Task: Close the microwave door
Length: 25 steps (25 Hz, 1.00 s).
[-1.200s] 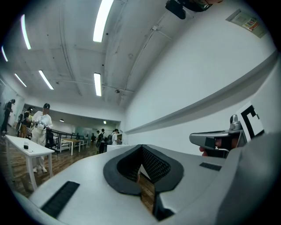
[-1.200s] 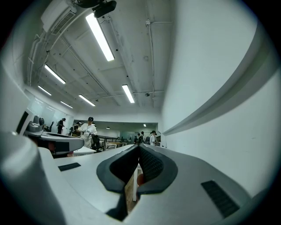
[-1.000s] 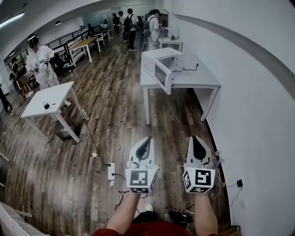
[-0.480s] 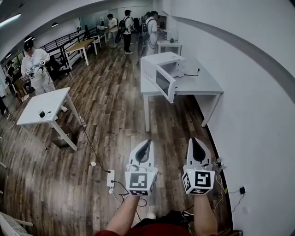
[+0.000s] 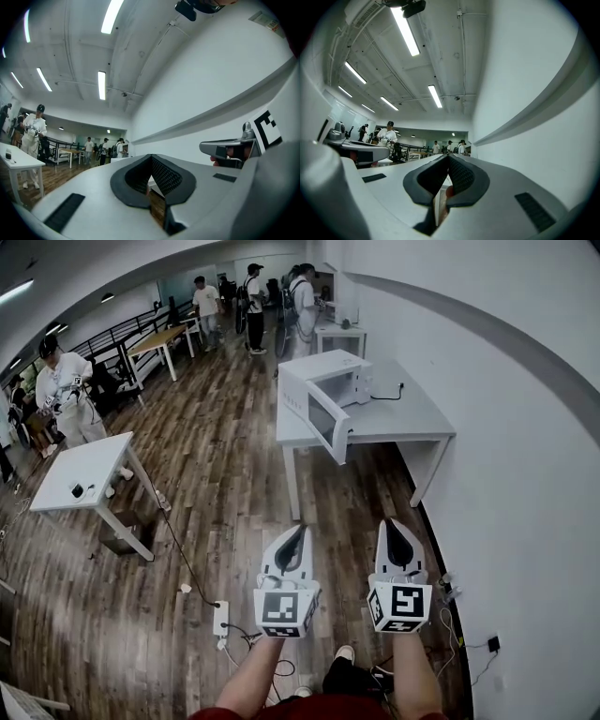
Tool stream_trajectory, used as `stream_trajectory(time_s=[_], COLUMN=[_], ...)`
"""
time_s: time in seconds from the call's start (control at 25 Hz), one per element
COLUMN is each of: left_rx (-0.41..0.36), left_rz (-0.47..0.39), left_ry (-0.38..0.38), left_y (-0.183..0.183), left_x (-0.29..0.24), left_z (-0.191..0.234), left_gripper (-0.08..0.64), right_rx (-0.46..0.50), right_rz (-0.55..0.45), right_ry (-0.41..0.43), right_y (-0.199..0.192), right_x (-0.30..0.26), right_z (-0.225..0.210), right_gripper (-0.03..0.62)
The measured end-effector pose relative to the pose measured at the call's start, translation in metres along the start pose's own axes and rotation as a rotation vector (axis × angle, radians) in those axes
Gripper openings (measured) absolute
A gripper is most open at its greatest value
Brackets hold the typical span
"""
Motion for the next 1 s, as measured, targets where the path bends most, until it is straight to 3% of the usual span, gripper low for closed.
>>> stream_trajectory(time_s=[0.52, 1.0], left_rx=[-0.020, -0.031], left_rz=[-0.016, -0.007], left_ry=[-0.006, -0.002], left_y=[-0.027, -0.061], left_x=[-0.143, -0.215], left_z=[-0.040, -0.028], left_gripper=[0.026, 0.026], right_rx=[-0.026, -0.031], right_rz=[-0.022, 0.004], right_ry=[0.001, 0.024], right_y=[-0.030, -0.072], right_x=[-0.092, -0.159], right_z=[-0.113, -0.142], right_gripper=[0.026, 0.026])
Point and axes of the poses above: the fingertips, and each gripper's own axes: x backward along the fingers, z to its left, y out of its top, the point moved 4 cm from there along x, backward along the fingers, and after that the axes turned 6 degrees about -z, right-handed, at the moved point
